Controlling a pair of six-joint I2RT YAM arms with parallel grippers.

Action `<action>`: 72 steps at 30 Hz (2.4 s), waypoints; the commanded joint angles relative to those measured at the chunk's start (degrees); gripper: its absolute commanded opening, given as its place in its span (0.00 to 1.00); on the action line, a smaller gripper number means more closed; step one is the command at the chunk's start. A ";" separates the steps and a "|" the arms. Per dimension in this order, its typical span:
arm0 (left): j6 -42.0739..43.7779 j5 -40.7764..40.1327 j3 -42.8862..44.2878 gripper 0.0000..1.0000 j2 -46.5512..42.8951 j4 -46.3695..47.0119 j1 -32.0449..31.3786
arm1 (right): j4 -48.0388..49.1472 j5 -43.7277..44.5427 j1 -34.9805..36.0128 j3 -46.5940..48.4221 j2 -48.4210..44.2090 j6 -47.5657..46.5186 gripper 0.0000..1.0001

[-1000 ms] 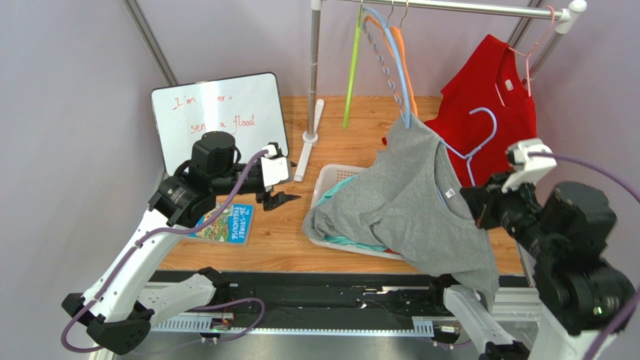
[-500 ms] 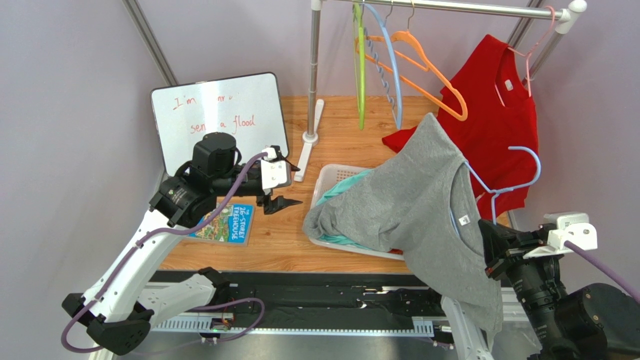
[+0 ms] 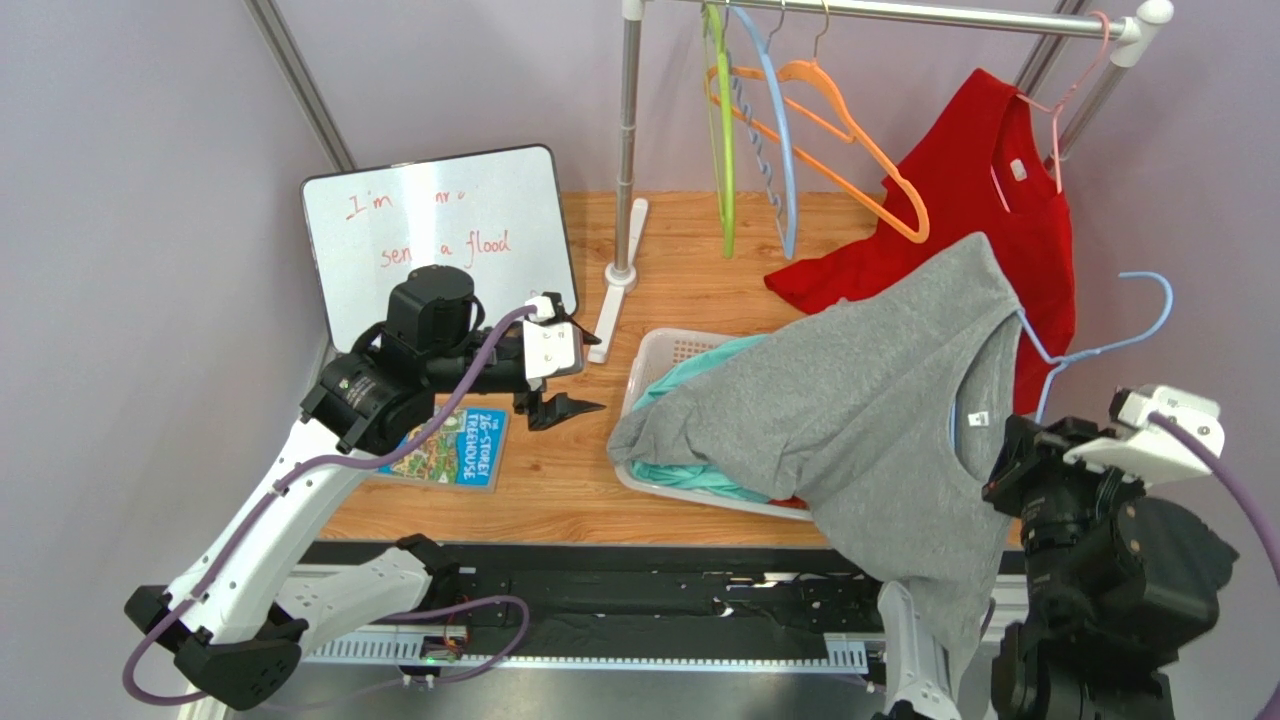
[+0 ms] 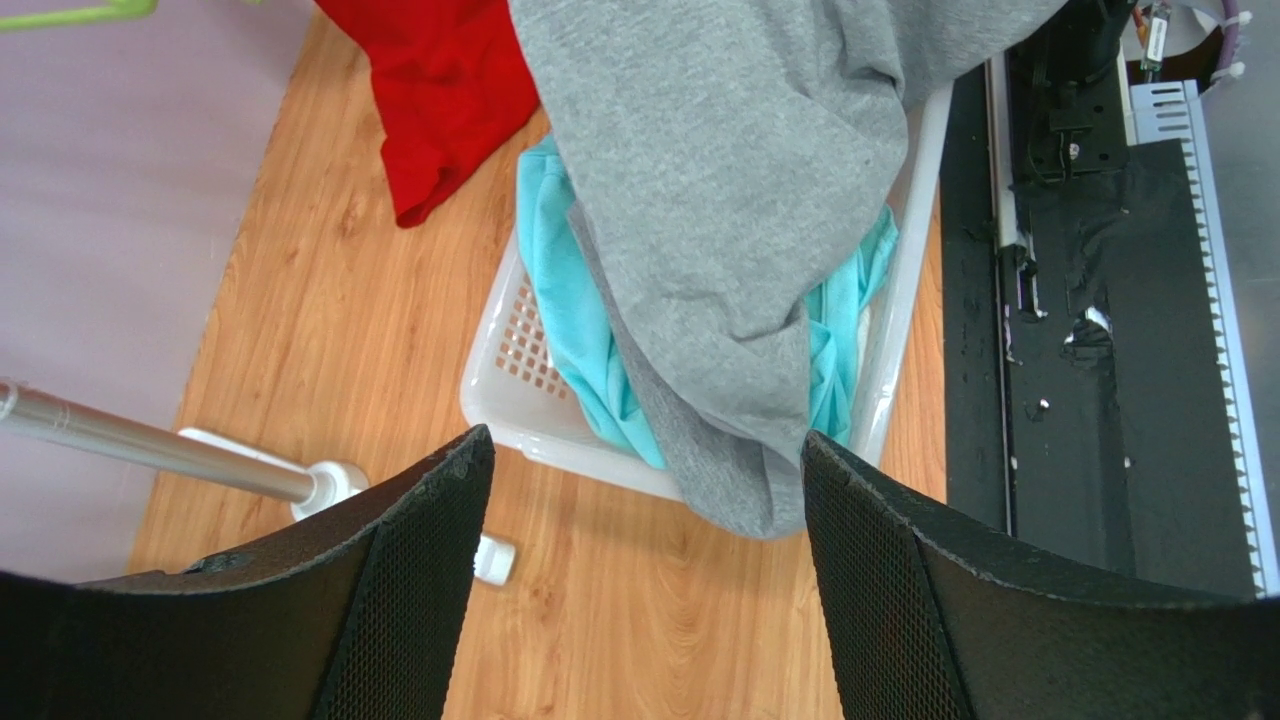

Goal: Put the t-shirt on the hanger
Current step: Place the T-shirt on the hanger, then place the hanger at the clothesline.

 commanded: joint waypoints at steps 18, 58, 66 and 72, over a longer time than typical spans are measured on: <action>1.06 3.13 3.93 0.81 3.19 -0.38 0.00 | 13.72 11.79 -3.61 36.28 31.00 -1.00 0.00; 0.89 5.85 2.00 0.82 6.18 1.64 -0.08 | 16.85 -15.10 -3.61 9.81 28.27 -16.12 0.00; 1.41 5.76 0.77 0.82 5.65 1.73 0.00 | 24.59 -19.94 -3.70 13.84 34.33 -14.54 0.00; 2.03 5.94 0.59 0.82 5.74 1.81 0.00 | 27.22 -20.20 -3.70 21.05 42.67 -14.02 0.00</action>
